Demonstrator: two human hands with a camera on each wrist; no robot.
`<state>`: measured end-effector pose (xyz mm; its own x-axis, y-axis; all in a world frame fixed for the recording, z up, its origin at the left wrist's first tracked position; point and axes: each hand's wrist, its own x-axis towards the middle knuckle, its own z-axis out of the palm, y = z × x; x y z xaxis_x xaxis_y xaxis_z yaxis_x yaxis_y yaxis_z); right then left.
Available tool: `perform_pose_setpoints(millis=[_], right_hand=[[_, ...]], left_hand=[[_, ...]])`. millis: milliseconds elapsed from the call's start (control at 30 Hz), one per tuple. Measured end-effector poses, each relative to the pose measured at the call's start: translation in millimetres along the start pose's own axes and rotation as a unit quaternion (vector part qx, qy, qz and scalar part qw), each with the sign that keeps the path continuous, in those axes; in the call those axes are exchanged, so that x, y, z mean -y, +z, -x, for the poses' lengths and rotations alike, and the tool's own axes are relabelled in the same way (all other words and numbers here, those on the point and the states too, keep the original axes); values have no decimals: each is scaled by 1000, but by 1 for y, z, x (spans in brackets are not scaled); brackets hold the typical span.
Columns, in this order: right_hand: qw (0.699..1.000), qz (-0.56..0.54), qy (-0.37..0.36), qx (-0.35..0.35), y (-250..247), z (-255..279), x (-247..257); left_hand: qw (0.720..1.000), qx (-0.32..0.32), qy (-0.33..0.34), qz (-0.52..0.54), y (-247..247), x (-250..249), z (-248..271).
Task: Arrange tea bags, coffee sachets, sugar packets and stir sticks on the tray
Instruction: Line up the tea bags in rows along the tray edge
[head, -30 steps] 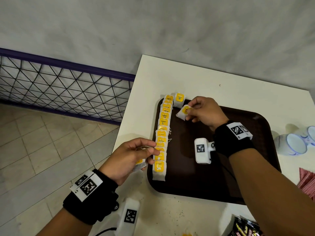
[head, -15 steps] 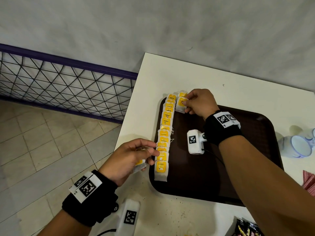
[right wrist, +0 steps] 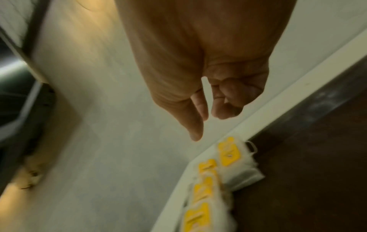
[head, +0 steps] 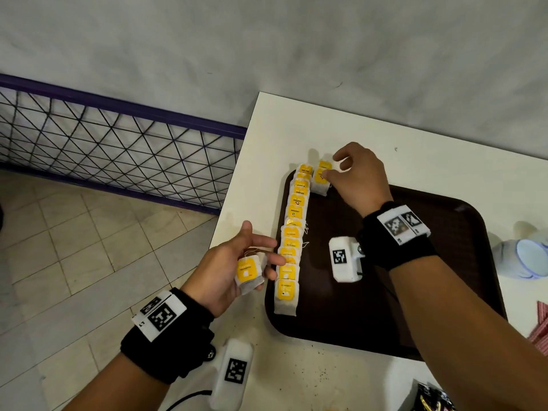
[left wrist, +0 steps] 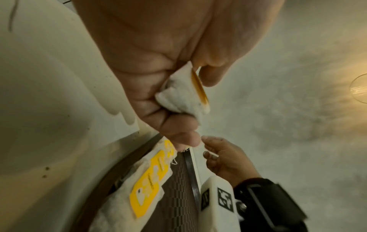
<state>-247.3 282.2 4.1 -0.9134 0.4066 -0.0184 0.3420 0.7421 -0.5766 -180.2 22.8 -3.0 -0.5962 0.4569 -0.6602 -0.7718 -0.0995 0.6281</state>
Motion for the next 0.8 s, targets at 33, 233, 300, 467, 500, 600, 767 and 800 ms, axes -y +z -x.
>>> perform_pose_setpoints(millis=[33, 233, 300, 467, 500, 600, 767, 800], right_hand=[[999, -13, -37, 25, -3, 13, 8], [929, -100, -150, 324, -4, 101, 47], [921, -111, -167, 334, 1, 112, 48], [926, -156, -156, 307, 4, 117, 45], [925, -175, -151, 302, 2, 117, 44], [918, -231, -132, 295, -5, 115, 43], [919, -192, -142, 314, 1, 119, 42], [921, -174, -156, 312, 5, 121, 42]], left_hand=[[1000, 3, 1, 3, 1, -1, 0], [1000, 1, 5, -2, 9, -4, -4], [1000, -9, 4, -8, 12, -4, -6], [999, -9, 15, -28, 17, 0, -6], [999, -7, 19, -33, 16, 1, -6], [999, 2, 24, -25, 14, 3, -7], [1000, -7, 21, -14, 16, 5, -11], [1000, -5, 20, -11, 17, 5, -12]])
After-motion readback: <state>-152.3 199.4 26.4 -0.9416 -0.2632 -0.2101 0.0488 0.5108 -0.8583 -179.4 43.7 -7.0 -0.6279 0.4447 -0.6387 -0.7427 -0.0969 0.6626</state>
